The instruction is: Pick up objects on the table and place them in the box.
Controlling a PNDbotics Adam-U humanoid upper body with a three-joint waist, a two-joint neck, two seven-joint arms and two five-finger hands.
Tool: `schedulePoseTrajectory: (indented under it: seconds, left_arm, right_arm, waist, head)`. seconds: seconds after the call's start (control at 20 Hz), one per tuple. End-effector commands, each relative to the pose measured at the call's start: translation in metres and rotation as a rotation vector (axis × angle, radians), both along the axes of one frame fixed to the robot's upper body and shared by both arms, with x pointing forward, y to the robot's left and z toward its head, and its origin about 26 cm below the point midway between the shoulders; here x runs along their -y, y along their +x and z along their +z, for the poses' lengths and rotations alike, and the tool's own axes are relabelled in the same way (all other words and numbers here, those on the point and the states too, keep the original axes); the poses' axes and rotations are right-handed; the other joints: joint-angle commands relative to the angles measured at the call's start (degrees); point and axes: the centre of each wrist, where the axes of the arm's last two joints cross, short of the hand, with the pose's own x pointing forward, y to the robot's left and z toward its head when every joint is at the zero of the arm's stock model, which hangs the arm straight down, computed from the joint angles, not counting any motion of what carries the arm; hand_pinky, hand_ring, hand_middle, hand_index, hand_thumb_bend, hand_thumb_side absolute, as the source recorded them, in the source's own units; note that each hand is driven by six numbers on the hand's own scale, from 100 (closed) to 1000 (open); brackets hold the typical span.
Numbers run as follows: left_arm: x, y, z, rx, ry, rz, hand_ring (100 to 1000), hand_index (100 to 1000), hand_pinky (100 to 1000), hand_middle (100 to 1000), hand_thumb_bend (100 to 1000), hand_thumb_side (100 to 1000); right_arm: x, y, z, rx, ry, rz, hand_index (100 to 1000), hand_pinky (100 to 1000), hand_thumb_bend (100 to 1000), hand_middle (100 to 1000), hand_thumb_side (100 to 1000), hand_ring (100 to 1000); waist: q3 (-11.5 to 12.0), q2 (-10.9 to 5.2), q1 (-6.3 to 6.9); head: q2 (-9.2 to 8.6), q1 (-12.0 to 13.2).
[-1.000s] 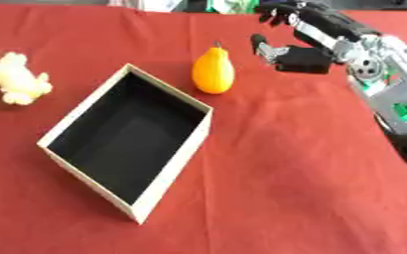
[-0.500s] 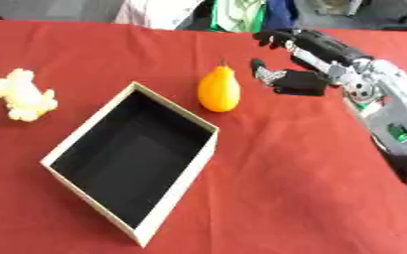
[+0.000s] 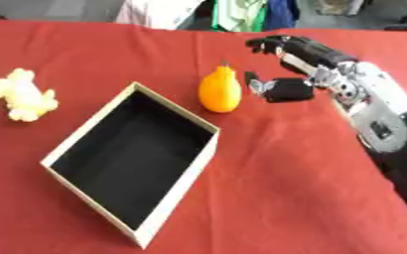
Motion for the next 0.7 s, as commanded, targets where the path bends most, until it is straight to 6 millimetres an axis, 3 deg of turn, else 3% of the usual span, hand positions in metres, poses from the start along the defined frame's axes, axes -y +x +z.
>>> schedulePoseTrajectory:
  seconds: [0.05,0.35,0.7]
  left_arm:
    - [0.001,-0.002,0.007,0.027,0.013,-0.008,809,770,689,797,100,752]
    - [0.001,-0.002,0.007,0.022,0.016,-0.013,809,769,689,797,100,751]
    - [0.001,-0.002,0.007,0.018,0.017,-0.015,809,768,689,795,100,750]
  right_arm:
    - [-0.002,0.004,0.009,0.001,-0.055,-0.014,1000,868,176,810,558,846]
    - [-0.009,0.017,0.005,-0.039,-0.103,-0.008,1000,855,208,815,454,842]
    - [-0.009,0.027,0.005,-0.091,-0.11,-0.002,1000,848,194,837,462,850]
  waist:
    - [0.0,-1.0,0.19]
    - [0.2,-1.21,0.14]
    - [0.4,-1.33,-0.1]
  head:
    - [0.54,-0.2]
    - [1.2,-0.5]
    - [1.66,-0.6]
